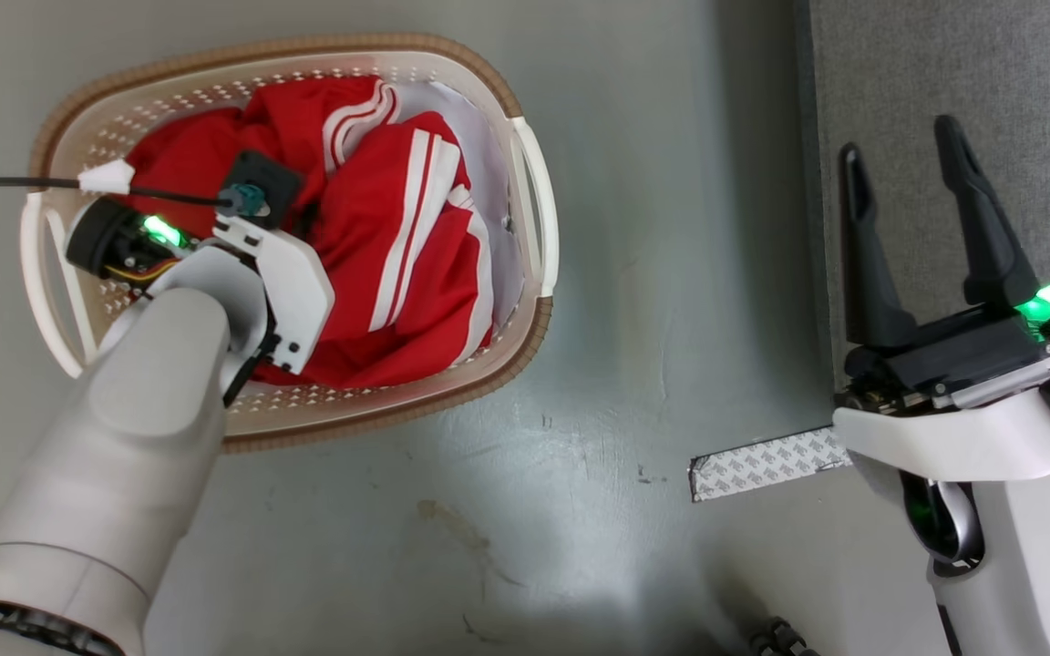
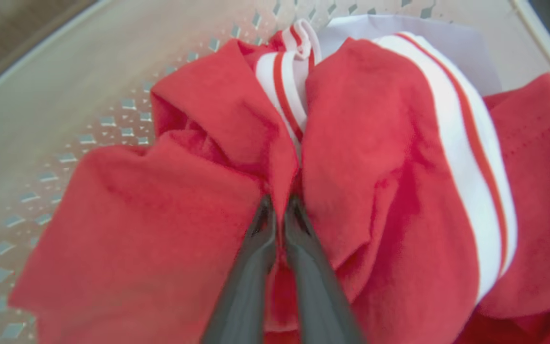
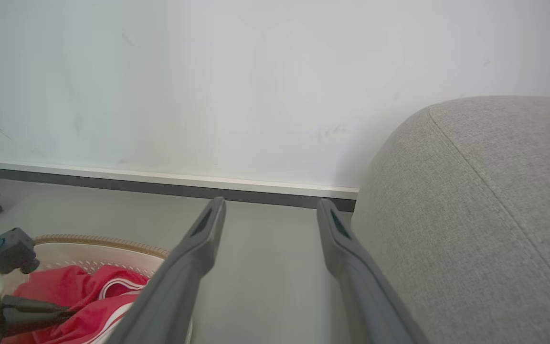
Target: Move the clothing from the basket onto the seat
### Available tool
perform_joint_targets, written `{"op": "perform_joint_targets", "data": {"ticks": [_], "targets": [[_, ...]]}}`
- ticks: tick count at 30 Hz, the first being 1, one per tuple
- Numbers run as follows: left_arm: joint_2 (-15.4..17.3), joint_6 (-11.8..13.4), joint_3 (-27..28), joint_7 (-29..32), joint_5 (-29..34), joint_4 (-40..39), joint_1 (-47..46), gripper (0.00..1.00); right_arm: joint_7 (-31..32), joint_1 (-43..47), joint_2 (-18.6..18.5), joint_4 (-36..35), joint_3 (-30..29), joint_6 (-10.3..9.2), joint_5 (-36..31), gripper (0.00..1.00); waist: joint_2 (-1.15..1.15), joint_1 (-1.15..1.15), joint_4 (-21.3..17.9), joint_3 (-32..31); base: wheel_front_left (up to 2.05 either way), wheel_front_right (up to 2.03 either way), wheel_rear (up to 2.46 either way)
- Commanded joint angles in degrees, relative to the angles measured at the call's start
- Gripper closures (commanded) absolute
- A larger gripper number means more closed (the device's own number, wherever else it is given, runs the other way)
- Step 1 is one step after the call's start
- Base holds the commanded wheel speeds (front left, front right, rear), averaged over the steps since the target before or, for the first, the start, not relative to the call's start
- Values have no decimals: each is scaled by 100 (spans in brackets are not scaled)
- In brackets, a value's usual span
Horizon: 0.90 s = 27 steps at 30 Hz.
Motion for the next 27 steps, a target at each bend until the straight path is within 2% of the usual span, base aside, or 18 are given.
{"op": "perform_joint_targets", "data": {"ticks": [1,5,11,21,27], "targets": [[7,-20,-16,-10,-132,46,-12,100,2,50,18,10,-46,-10,34,0,0,-1,33,-55,0,0,0],[-147,-19,-72,-148,-368,-43,166,100,2,89,17,92,-145,-10,80,0,0,-1,153,-308,0,0,0],[-151,-20,-233,-428,-753,-432,515,100,2,315,13,251,-358,-10,-20,0,0,-1,424,-978,0,0,0],[-40,-19,-273,-512,-1440,-1559,1242,100,2,974,8,493,-790,-10,-146,0,0,-1,858,-2347,0,0,0],[153,165,-104,-371,-1701,-2473,1680,100,2,1361,-19,560,-963,-10,-167,0,0,-1,1025,-3019,0,0,0]]}}
